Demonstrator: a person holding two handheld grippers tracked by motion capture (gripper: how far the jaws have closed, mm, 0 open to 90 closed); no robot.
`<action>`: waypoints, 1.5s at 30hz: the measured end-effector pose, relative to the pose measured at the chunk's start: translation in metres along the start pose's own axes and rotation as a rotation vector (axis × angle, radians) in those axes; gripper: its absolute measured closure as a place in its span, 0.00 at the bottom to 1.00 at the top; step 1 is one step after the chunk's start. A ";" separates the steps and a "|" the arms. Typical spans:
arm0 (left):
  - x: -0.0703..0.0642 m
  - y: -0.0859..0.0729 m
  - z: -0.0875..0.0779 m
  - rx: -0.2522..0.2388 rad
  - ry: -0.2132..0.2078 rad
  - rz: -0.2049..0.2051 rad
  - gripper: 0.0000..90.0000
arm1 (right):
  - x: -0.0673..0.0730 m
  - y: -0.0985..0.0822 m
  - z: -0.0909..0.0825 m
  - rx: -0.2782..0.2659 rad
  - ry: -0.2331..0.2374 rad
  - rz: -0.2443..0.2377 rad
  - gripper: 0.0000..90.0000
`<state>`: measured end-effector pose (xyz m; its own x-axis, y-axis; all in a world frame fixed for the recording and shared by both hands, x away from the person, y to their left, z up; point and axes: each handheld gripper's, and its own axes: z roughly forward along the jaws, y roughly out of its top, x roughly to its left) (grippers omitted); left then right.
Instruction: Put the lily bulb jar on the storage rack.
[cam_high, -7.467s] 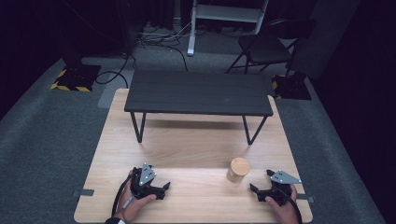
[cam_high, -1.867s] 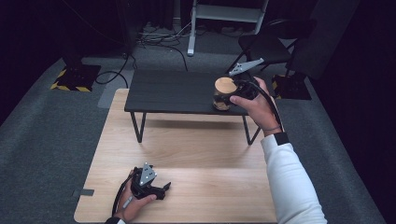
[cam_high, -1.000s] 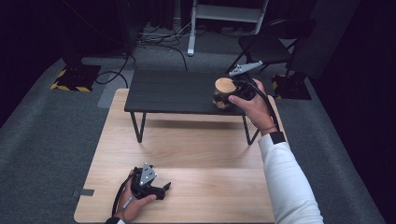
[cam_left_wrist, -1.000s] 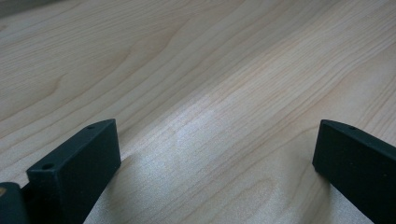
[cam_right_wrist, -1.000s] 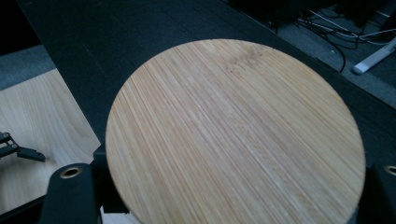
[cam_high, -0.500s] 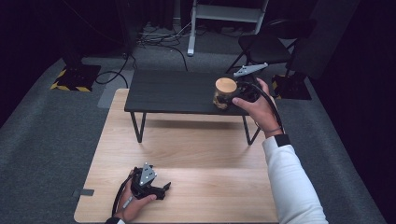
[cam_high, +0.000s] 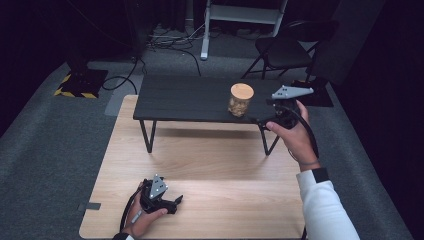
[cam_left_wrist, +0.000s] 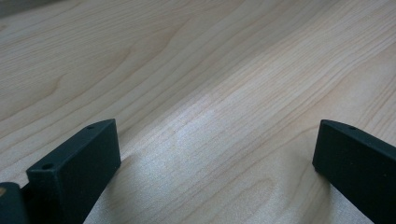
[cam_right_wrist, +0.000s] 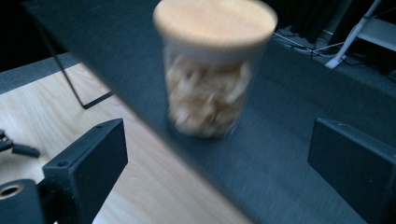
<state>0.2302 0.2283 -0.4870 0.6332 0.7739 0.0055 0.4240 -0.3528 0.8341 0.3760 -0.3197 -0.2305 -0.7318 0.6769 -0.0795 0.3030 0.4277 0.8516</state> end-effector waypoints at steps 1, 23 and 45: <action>0.000 0.000 0.000 0.000 0.000 0.000 0.01 | 0.009 -0.013 -0.006 -0.006 -0.017 -0.005 0.06; 0.000 0.000 0.000 -0.002 -0.002 0.003 0.01 | 0.057 -0.143 -0.029 -0.029 -0.049 0.064 0.06; 0.000 0.000 0.000 -0.001 -0.003 0.002 0.01 | 0.070 -0.233 -0.004 0.109 -0.046 0.132 0.06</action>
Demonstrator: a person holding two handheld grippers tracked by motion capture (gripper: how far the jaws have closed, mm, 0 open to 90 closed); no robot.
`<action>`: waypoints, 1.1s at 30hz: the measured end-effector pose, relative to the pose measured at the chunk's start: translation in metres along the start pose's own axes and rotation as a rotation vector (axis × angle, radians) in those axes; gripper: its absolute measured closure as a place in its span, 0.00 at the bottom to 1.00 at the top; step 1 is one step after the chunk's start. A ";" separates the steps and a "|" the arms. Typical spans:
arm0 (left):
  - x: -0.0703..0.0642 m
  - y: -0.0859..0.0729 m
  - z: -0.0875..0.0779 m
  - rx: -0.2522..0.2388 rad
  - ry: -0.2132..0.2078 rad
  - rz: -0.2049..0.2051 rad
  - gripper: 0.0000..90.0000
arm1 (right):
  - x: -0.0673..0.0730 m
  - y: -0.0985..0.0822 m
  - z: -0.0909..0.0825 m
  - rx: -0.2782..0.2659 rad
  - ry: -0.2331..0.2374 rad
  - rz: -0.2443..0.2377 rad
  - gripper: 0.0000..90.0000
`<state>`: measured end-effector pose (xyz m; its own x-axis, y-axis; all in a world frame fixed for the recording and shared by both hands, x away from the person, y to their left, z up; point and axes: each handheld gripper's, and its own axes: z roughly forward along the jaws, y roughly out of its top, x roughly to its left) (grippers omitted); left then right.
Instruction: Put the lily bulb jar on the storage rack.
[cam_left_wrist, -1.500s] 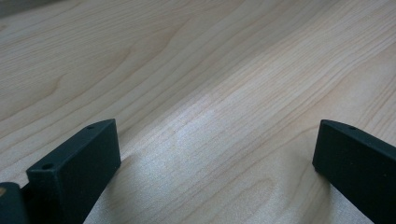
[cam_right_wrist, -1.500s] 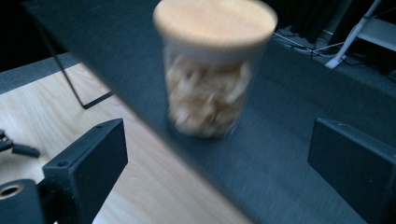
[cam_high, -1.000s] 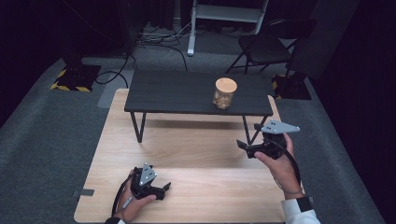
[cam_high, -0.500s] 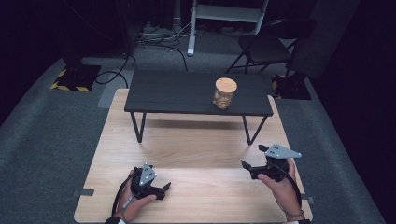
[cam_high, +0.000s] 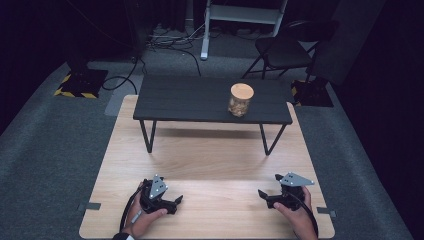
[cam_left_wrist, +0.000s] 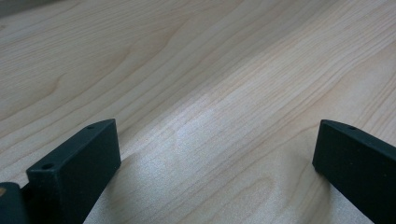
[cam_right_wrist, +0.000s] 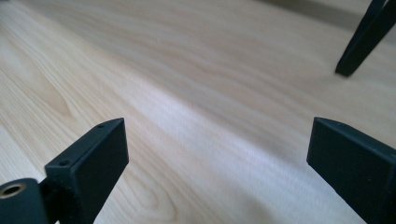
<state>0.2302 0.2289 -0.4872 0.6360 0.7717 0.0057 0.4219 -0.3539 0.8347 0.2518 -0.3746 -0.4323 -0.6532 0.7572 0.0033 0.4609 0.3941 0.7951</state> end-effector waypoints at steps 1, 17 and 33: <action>0.000 0.000 0.000 0.000 0.000 0.001 0.01 | 0.000 -0.004 0.001 0.005 0.002 0.005 0.06; 0.000 0.000 0.000 -0.001 0.000 0.000 0.01 | 0.003 -0.033 0.006 0.031 -0.035 0.013 0.04; 0.000 0.000 0.000 -0.001 0.000 0.001 0.01 | 0.003 -0.055 0.008 -0.050 -0.040 0.014 0.02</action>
